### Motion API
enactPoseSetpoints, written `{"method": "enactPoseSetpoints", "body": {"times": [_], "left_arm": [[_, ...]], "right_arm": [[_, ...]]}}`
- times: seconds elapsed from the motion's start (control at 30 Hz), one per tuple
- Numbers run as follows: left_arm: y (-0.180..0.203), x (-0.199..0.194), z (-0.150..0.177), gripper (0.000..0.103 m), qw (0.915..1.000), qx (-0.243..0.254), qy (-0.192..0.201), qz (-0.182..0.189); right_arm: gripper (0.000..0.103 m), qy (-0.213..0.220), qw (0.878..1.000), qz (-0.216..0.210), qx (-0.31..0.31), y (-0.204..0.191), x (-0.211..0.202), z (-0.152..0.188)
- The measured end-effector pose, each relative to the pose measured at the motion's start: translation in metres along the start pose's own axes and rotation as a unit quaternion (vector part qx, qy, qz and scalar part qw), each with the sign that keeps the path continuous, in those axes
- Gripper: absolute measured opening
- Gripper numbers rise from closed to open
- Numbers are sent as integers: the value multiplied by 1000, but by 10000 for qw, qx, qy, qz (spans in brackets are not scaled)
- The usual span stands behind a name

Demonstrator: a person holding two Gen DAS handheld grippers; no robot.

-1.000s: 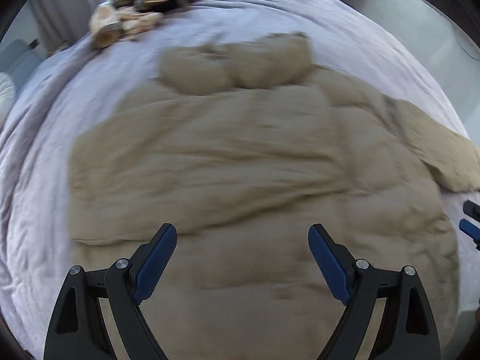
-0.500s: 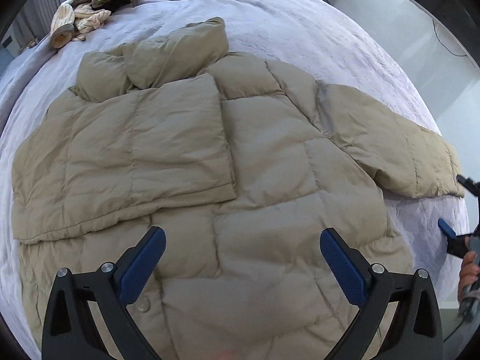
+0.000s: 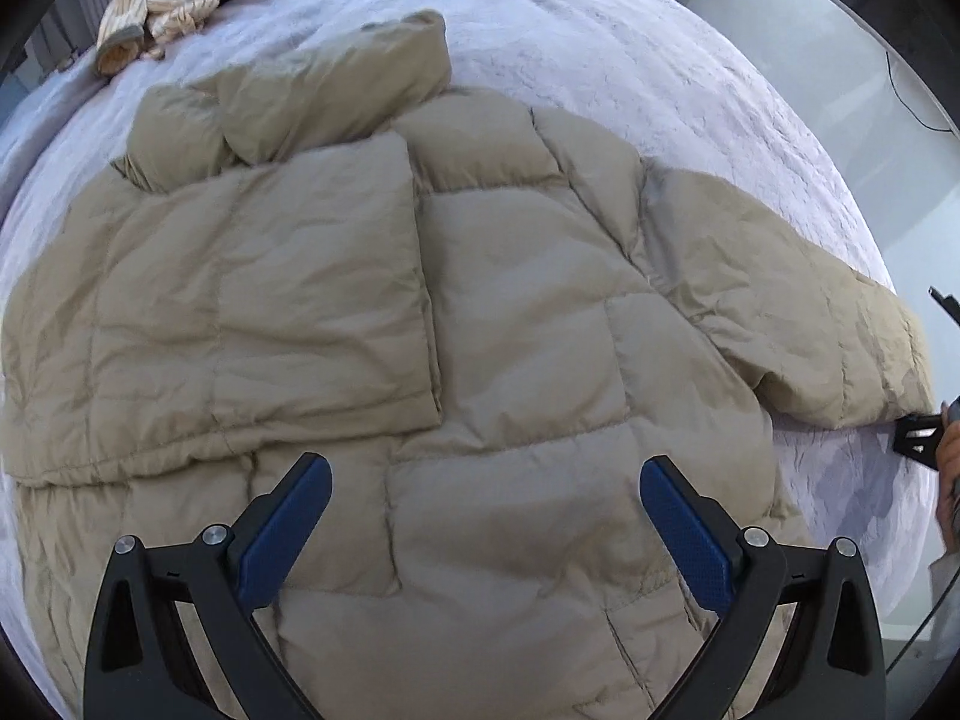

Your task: Fold large clothes

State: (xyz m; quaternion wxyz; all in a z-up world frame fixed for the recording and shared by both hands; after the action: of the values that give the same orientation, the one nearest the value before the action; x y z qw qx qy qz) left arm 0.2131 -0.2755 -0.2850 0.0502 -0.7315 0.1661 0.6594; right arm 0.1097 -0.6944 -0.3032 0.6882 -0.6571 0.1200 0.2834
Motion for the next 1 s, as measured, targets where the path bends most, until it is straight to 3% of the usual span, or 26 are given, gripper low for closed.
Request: {"method": "enactPoseSetpoints", "body": {"times": [0.1, 0.13, 0.17, 0.2, 0.23, 0.27, 0.33, 0.5, 0.57, 0.63, 0.77, 0.9, 1.0], "left_arm": [[-8, -8, -5, 103, 9999, 21, 150, -60], [-13, -11, -7, 103, 9998, 8, 201, -88], [-20, -14, -9, 103, 9996, -33, 259, -118], [-28, -18, -11, 103, 9993, -102, 325, -135], [-33, -19, -14, 103, 9991, -154, 365, -139], [-39, -21, -17, 103, 9988, -216, 407, -152], [-55, -27, -20, 103, 9979, -336, 502, -212], [-102, -43, -24, 103, 9945, -692, 708, -354], [-121, -49, -25, 103, 9923, -866, 784, -408], [-143, -56, -24, 103, 9897, -1036, 864, -480], [-184, -67, -18, 103, 9831, -1391, 1021, -617], [-228, -77, -6, 103, 9754, -1738, 1125, -765], [-252, -79, 8, 103, 9713, -1916, 1126, -843]], "right_arm": [[99, -9, 9988, 324, -361, -17, 4, -1], [87, -35, 9978, 452, -486, -23, 5, 0], [58, -90, 9968, 563, -559, -26, 7, 0], [42, -162, 9960, 618, -624, -30, 8, 1], [11, -240, 9951, 649, -705, -36, 12, 4], [6, -249, 9939, 670, -840, -44, 13, 7], [6, -155, 9875, 825, -1332, -68, 13, 16], [6, -184, 9571, 964, -2727, -147, 30, 71], [6, -275, 9350, 946, -3408, -184, 46, 108], [6, -391, 8998, 978, -4234, -223, 68, 156], [6, -706, 8261, 1106, -5481, -260, 119, 257], [6, -1124, 7638, 1336, -6214, -245, 174, 355], [6, -1339, 7255, 1677, -6539, -211, 213, 399]]}}
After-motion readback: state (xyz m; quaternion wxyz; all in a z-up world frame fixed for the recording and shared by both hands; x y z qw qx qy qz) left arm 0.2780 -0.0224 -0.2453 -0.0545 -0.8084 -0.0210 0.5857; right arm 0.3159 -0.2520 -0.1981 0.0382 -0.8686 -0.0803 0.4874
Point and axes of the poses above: each gripper's, at about its wrist camera, not at the fingertips, and x roughly the way its jaws point, y to its right, z to its underside, the point moved 10 cm from there along x, roughly the way its jaws point, and after that the axes turned 11 degrees about -y, right-handed, at the moved point
